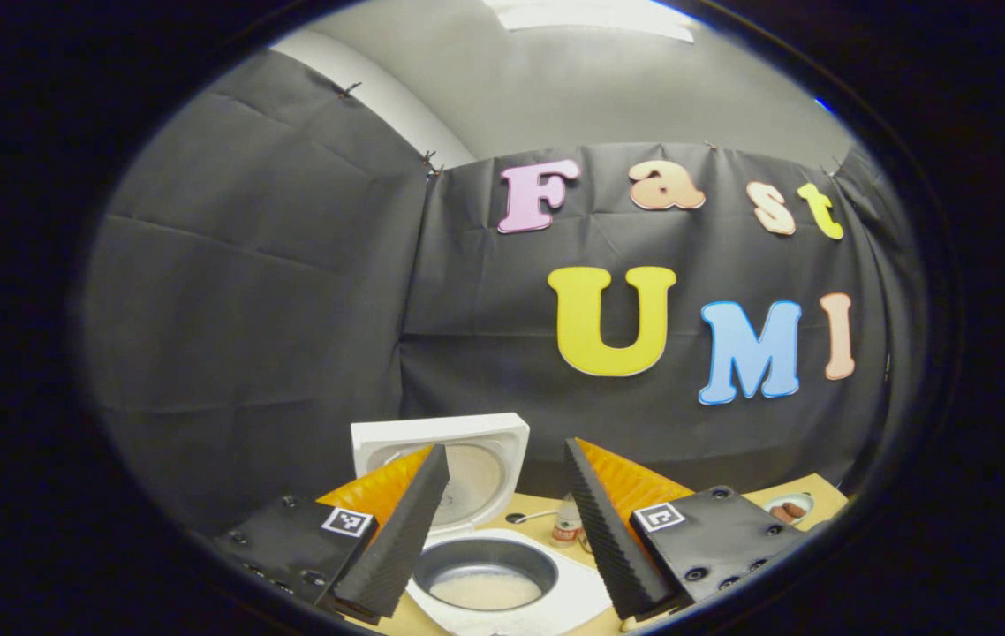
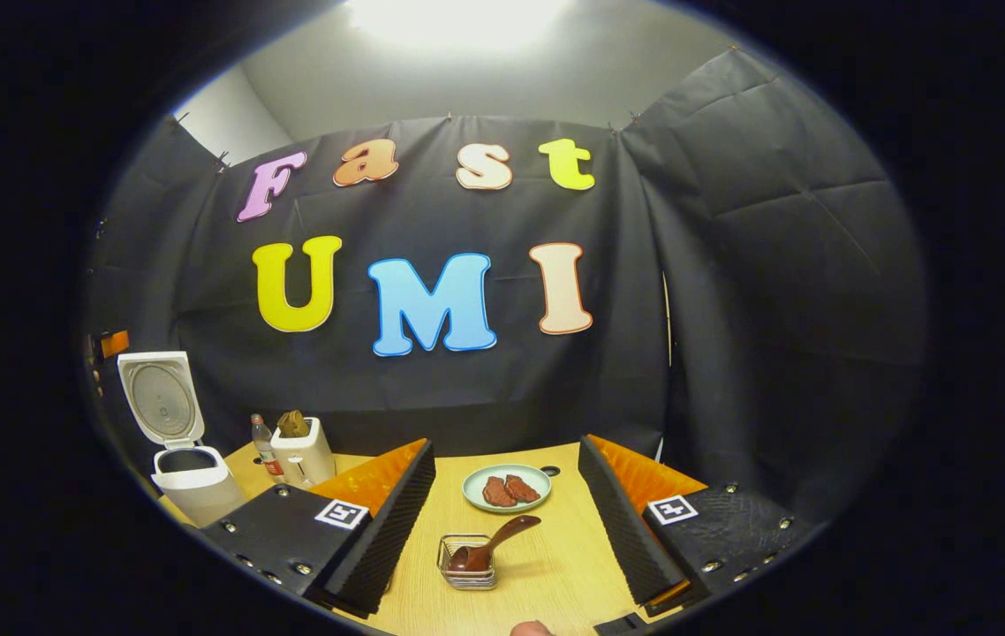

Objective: Close the left gripper, press the button to open the rice cooker; take a wooden spoon from the chopstick holder with the right hand, scoop a spoonful of rice and pour it into the rice cooker, then put the wooden spoon back into the chopstick holder.

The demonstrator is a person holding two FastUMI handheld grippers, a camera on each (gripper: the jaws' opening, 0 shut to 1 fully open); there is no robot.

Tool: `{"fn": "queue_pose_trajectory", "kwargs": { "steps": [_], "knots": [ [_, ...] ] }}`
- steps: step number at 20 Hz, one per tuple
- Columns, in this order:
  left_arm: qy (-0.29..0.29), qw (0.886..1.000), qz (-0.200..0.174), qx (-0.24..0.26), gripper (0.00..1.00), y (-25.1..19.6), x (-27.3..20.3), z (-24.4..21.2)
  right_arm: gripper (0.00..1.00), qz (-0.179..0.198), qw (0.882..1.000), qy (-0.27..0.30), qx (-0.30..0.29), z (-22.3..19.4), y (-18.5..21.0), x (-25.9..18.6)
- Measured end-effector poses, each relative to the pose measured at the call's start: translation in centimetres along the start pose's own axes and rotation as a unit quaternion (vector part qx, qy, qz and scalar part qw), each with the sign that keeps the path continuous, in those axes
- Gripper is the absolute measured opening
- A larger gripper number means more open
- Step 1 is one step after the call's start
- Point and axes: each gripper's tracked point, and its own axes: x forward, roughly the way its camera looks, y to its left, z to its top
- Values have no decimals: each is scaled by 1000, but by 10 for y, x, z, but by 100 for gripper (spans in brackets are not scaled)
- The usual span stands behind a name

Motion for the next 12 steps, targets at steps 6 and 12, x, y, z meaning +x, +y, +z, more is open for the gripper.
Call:
{"fn": "queue_pose_trajectory", "kwargs": {
  "steps": [6, 12],
  "knots": [
    [-4, 1000, 19, 20, 92, 28, 74, 6, 99, -34, 999, 19, -1, -25, -8, -16],
    [28, 999, 29, 10, 92, 48, 149, -5, 99, -59, 998, 28, -4, -32, -12, -24]
  ]
}}
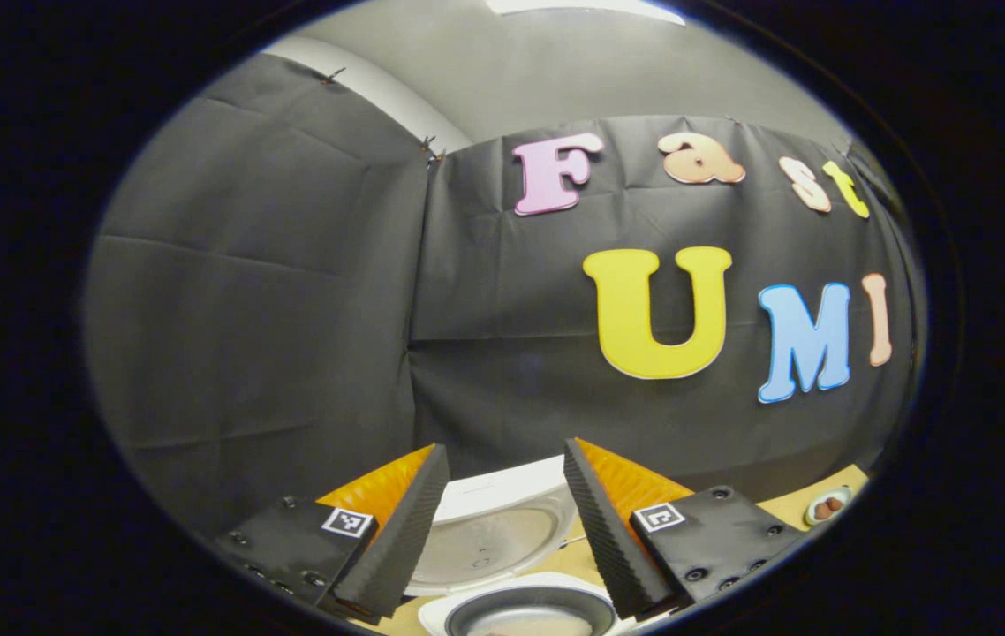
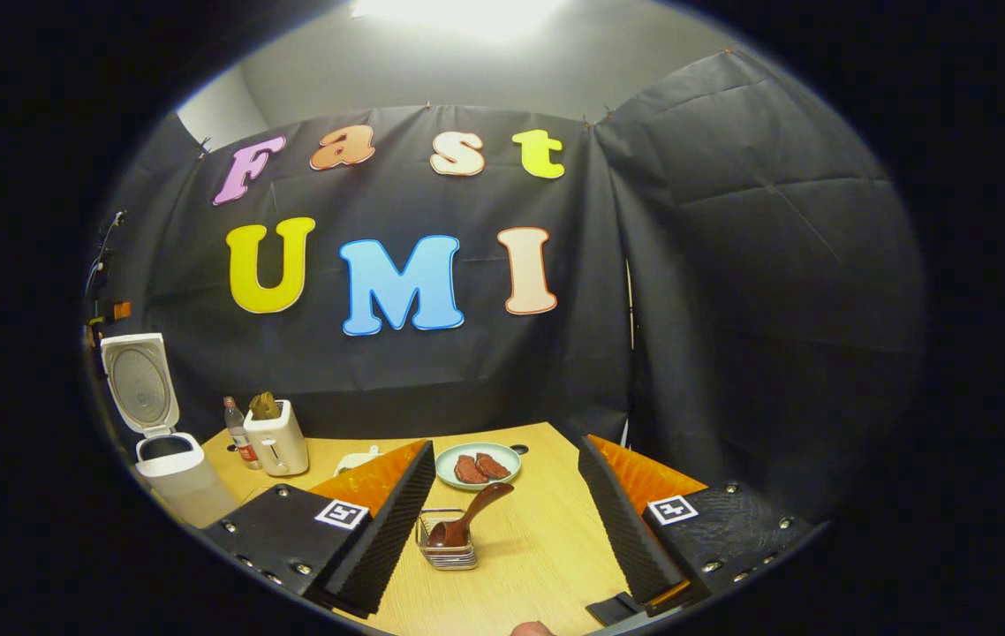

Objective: Close the left gripper, press the button to open the rice cooker; take a wooden spoon from the chopstick holder with the right hand, scoop a spoonful of rice and pour it into the rice cooker, then put the wooden spoon back into the chopstick holder.

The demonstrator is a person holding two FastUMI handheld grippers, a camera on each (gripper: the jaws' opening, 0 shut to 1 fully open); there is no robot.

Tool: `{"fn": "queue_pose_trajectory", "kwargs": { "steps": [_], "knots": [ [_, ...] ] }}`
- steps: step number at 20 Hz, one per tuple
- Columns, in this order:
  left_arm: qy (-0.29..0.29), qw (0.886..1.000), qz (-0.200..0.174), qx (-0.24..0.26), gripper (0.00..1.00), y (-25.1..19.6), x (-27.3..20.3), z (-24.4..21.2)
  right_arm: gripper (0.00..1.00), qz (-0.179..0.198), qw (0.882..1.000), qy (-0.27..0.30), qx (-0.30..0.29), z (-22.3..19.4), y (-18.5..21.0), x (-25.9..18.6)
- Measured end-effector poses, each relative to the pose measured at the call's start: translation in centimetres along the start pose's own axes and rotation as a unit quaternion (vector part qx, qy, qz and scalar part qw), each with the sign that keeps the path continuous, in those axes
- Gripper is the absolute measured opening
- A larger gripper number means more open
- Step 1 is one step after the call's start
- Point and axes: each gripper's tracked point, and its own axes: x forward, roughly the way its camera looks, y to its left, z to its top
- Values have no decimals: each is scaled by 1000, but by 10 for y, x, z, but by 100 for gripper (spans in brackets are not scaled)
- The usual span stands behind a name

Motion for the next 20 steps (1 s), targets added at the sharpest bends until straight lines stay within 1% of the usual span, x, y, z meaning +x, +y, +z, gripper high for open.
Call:
{"fn": "queue_pose_trajectory", "kwargs": {
  "steps": [5, 7, 9, 11, 12, 13, 16, 20],
  "knots": [
    [49, 999, 12, -1, 92, 18, 60, -20, 99, -5, 1000, 18, -14, -12, 1, -4],
    [67, 997, 28, 0, 92, 22, 79, -36, 99, -7, 1000, 15, -21, -10, 0, -6],
    [91, 995, 46, -1, 93, 30, 87, -52, 99, -8, 999, 15, -29, -10, 0, -6],
    [84, 995, 49, 1, 94, 34, 87, -49, 99, -7, 999, 17, -31, -10, -1, -4],
    [88, 995, 53, 3, 93, 33, 84, -53, 99, -6, 999, 17, -29, -10, -2, -3],
    [92, 994, 53, 4, 94, 31, 82, -52, 99, -5, 1000, 18, -26, -9, -1, -1],
    [111, 992, 54, -11, 94, 24, 70, -54, 99, 9, 999, 22, -21, -12, 5, 4],
    [109, 993, 47, -9, 94, 9, 48, -56, 99, 29, 999, 19, -36, -11, 4, 7]
  ]
}}
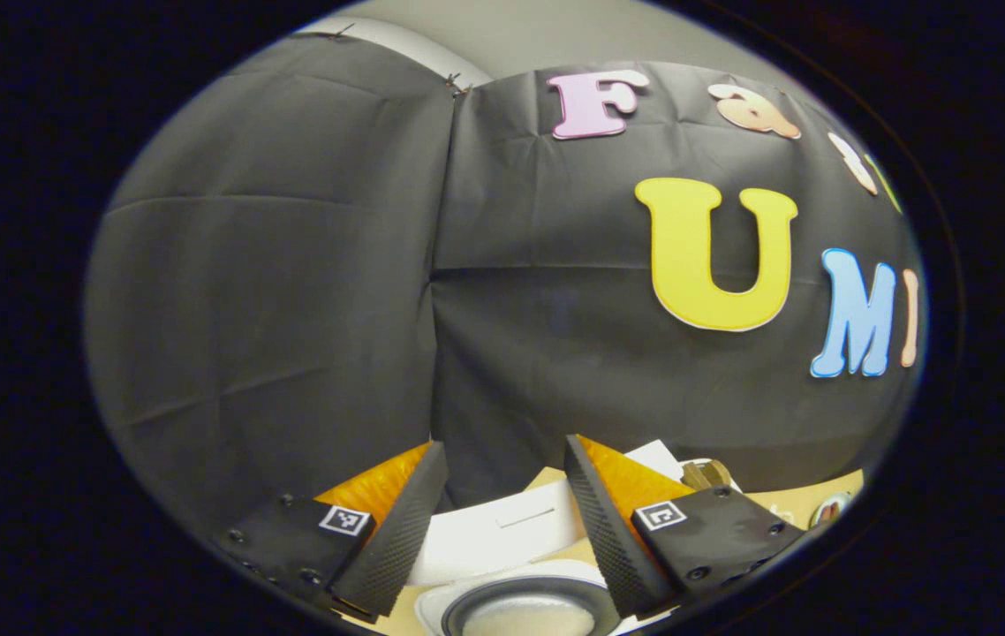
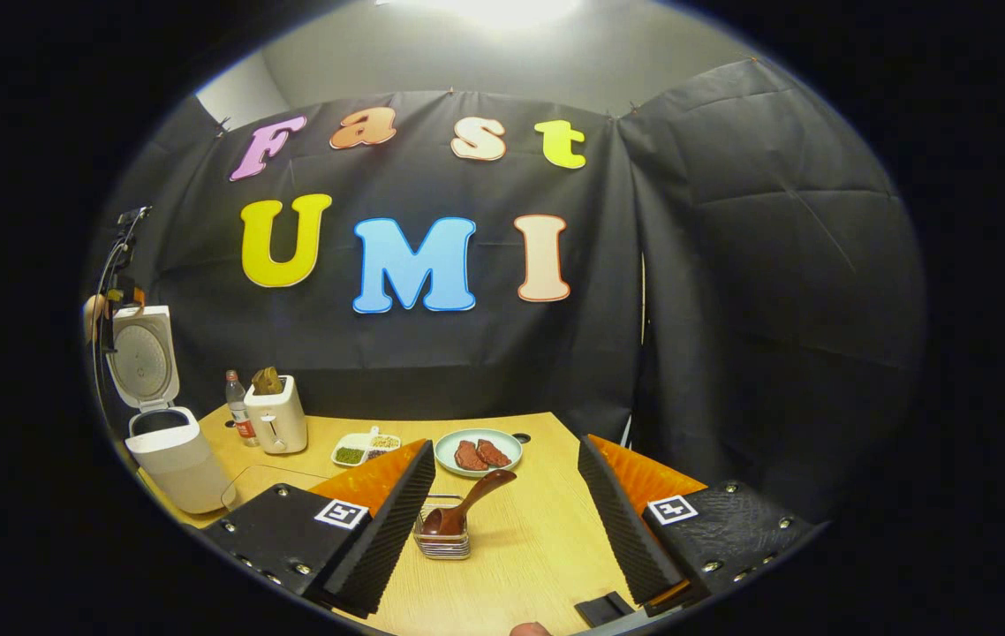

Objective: Close the left gripper, press the button to open the rice cooker; take a wooden spoon from the chopstick holder with the right hand, scoop a spoonful of rice and pour it into the rice cooker, then put the wooden spoon back into the chopstick holder.

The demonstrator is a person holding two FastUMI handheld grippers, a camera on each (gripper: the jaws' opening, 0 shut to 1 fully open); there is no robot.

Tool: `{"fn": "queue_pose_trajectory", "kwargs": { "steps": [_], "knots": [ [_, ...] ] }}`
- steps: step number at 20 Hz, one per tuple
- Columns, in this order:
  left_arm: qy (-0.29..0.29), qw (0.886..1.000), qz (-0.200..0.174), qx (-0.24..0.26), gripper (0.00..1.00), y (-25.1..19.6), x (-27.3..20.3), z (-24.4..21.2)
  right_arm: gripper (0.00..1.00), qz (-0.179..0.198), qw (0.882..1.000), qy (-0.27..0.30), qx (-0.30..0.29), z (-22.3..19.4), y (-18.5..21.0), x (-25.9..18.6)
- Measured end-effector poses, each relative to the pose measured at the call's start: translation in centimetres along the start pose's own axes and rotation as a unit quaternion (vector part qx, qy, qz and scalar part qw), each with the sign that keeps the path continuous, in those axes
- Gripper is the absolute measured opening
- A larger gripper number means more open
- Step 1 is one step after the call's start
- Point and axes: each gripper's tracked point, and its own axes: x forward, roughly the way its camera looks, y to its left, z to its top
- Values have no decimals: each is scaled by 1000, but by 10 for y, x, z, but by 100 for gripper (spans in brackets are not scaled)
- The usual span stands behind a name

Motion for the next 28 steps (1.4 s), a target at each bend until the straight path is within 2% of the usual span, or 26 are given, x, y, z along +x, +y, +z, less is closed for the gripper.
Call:
{"fn": "queue_pose_trajectory", "kwargs": {
  "steps": [5, 11, 17, 20, 28],
  "knots": [
    [13, 1000, -2, -5, 94, -14, -28, -15, 99, 13, 1000, -3, 20, 6, -16, 8],
    [30, 1000, -3, -9, 94, -32, -59, -39, 99, 14, 1000, -20, 12, 21, -45, 17],
    [65, 998, -6, -1, 94, -51, -89, -93, 99, 17, 999, -29, 1, 25, -64, 21],
    [70, 997, -8, 14, 94, -60, -103, -116, 99, 23, 999, -26, 2, 24, -67, 24],
    [100, 995, -20, 12, 94, -81, -118, -163, 99, 40, 999, -14, 1, 14, -62, 28]
  ]
}}
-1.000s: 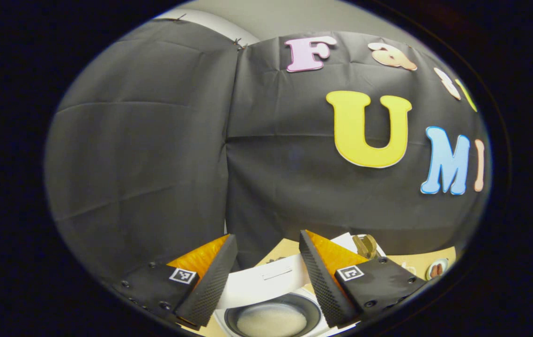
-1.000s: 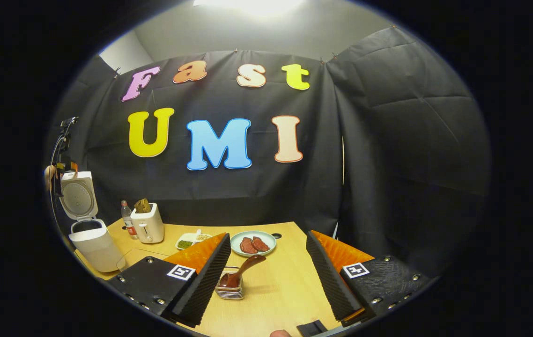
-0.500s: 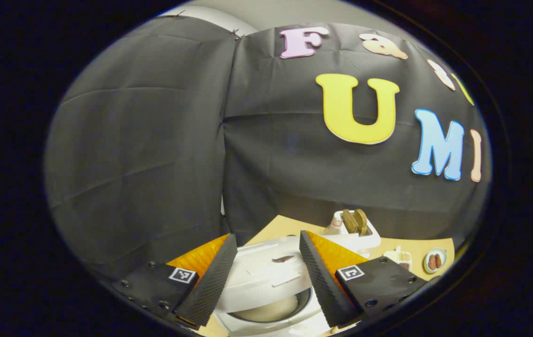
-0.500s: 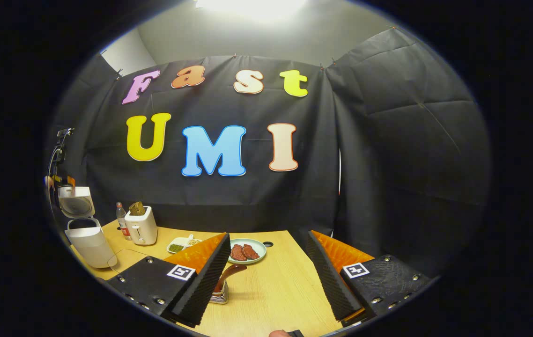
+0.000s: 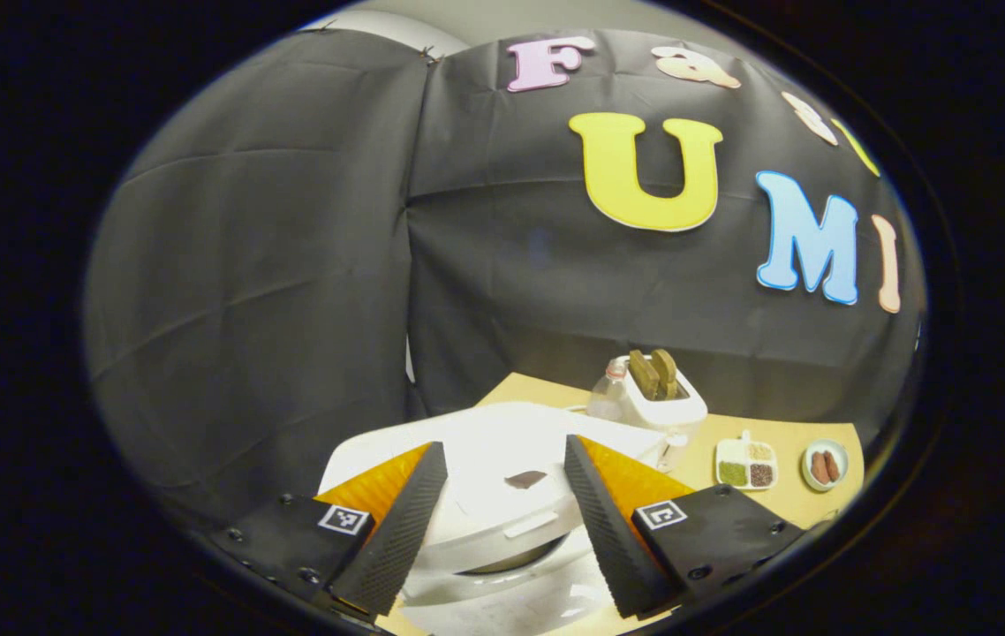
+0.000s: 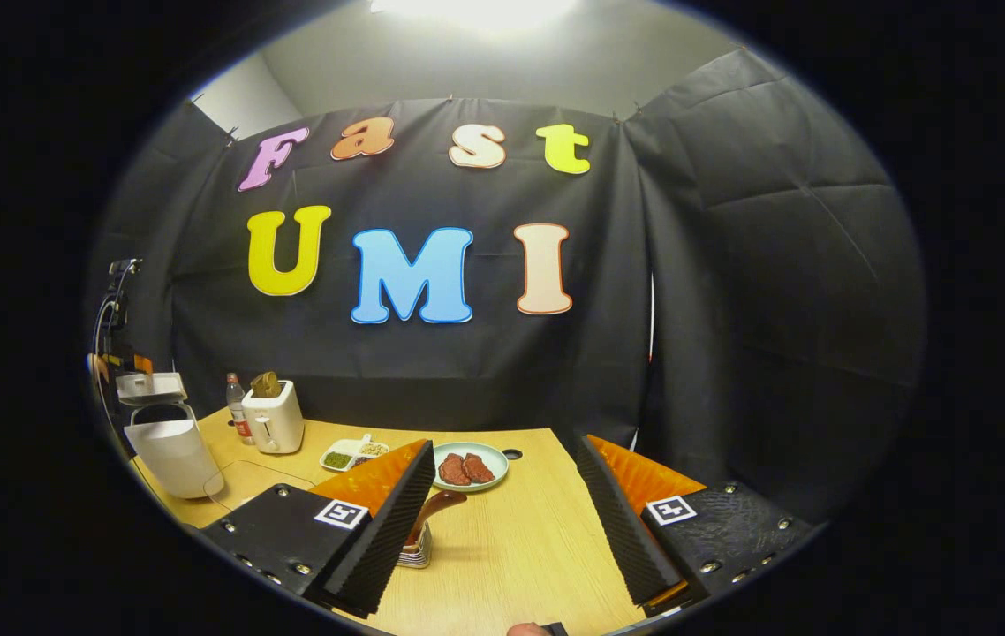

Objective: Close the left gripper, press the button to open the rice cooker; take a wooden spoon from the chopstick holder with the right hand, scoop a spoonful of rice and pour it into the rice cooker, then put the wooden spoon back into the chopstick holder.

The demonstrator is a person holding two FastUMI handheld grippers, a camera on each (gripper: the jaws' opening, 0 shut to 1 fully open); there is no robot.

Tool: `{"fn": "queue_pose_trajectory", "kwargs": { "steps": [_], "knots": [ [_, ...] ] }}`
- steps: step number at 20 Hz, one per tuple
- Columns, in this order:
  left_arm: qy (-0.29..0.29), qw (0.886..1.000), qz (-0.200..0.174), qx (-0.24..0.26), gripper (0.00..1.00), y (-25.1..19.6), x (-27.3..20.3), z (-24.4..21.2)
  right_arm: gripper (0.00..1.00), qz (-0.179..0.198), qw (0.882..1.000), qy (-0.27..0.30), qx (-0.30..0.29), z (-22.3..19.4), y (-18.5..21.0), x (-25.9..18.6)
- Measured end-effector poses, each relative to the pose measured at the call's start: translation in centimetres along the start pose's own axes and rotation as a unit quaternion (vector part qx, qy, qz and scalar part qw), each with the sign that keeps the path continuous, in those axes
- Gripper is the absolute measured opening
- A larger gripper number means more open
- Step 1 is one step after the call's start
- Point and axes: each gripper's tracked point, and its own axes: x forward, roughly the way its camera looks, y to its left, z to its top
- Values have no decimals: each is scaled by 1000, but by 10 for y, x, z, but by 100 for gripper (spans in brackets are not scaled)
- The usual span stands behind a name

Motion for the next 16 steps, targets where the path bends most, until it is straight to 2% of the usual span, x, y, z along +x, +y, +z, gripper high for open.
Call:
{"fn": "queue_pose_trajectory", "kwargs": {
  "steps": [6, 16],
  "knots": [
    [37, 999, -11, -5, 94, -7, -1, -47, 98, 9, 1000, 6, 6, -3, 8, 4],
    [60, 998, -15, 34, 95, -13, 7, -81, 99, 35, 999, 1, -2, 1, 39, 0]
  ]
}}
